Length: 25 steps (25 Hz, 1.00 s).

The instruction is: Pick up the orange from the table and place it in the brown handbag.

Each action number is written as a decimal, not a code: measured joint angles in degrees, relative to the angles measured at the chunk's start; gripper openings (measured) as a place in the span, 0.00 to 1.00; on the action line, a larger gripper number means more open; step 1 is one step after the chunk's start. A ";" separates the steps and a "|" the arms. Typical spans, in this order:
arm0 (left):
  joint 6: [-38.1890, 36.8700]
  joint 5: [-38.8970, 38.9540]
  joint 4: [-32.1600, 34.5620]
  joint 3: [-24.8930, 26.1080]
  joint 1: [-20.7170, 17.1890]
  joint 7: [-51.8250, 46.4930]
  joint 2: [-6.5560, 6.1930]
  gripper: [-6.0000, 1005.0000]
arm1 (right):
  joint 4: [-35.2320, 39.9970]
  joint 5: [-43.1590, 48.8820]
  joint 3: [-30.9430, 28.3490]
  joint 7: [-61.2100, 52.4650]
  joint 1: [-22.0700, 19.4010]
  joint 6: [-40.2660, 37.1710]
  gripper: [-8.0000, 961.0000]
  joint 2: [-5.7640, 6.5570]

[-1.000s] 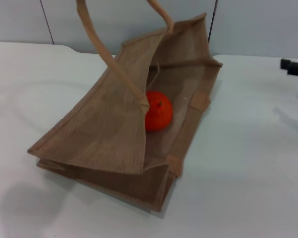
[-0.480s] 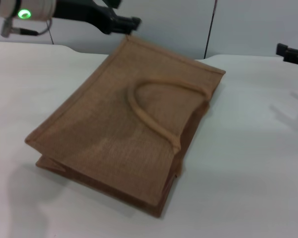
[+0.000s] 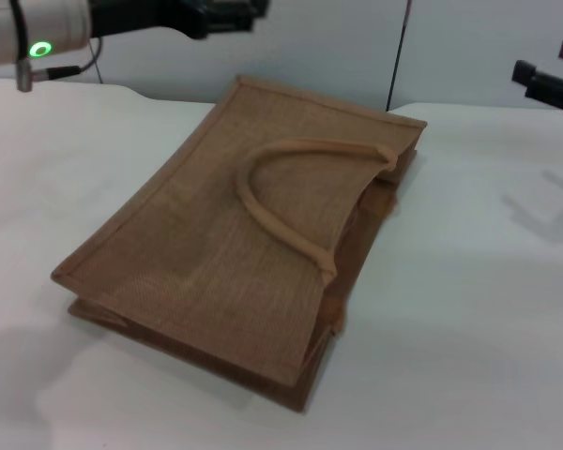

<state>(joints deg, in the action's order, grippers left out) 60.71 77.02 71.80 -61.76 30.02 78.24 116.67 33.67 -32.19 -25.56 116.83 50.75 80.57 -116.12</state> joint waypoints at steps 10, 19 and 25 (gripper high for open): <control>-12.13 26.85 -16.81 -0.26 -3.39 26.59 0.34 0.86 | -12.62 -16.12 -0.34 19.99 -8.64 -7.74 0.92 -0.19; -11.92 50.54 -32.98 -0.34 -3.13 52.61 0.48 0.86 | -19.77 -27.97 -0.37 31.13 -14.03 -11.17 0.92 -0.15; -11.10 60.28 -37.28 -3.67 -3.80 61.74 0.69 0.86 | -22.37 -32.62 -0.37 35.80 -16.69 -11.76 0.92 -0.20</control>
<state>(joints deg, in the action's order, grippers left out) 49.61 137.30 34.53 -65.42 26.22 139.99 117.36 11.30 -64.81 -25.93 152.63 34.06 68.80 -116.32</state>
